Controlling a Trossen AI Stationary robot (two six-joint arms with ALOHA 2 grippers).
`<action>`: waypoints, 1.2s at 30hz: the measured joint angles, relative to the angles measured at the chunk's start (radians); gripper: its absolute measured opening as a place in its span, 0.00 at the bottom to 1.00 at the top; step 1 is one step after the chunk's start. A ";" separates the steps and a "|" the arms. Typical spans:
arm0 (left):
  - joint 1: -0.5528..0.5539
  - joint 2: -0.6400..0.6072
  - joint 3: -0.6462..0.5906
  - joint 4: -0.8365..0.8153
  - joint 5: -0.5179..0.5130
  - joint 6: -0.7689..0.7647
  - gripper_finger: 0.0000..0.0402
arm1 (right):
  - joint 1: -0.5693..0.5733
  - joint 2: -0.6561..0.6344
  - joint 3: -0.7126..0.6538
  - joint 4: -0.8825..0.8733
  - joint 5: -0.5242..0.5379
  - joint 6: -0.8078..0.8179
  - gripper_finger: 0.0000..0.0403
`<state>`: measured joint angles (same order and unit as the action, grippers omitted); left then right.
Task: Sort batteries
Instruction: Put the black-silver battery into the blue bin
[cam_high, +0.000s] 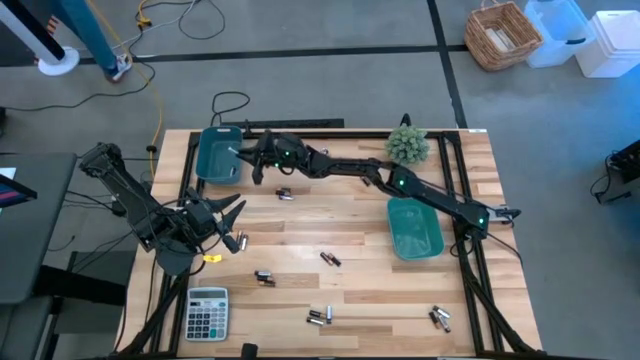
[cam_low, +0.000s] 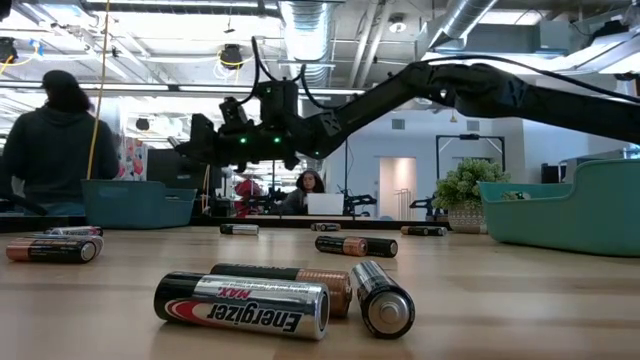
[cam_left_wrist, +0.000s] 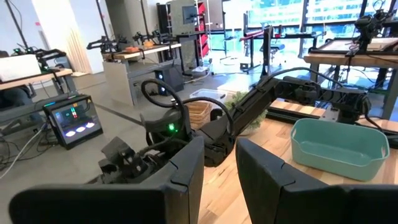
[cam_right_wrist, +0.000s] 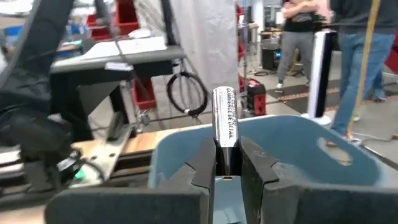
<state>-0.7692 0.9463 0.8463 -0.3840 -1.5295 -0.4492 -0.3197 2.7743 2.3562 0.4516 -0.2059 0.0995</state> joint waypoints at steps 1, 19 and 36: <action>0.000 0.000 0.000 0.000 0.000 0.000 0.22 | 0.002 0.000 0.000 -0.008 -0.001 -0.003 0.14; 0.000 0.000 0.000 0.000 0.000 -0.001 0.22 | 0.008 0.000 -0.001 -0.138 -0.009 -0.007 0.12; 0.013 0.000 0.000 0.000 0.000 0.000 0.22 | 0.009 0.000 -0.001 -0.126 -0.014 0.006 0.08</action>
<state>-0.7565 0.9463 0.8463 -0.3836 -1.5299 -0.4494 -0.3102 2.7743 2.3550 0.3256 -0.2199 0.1053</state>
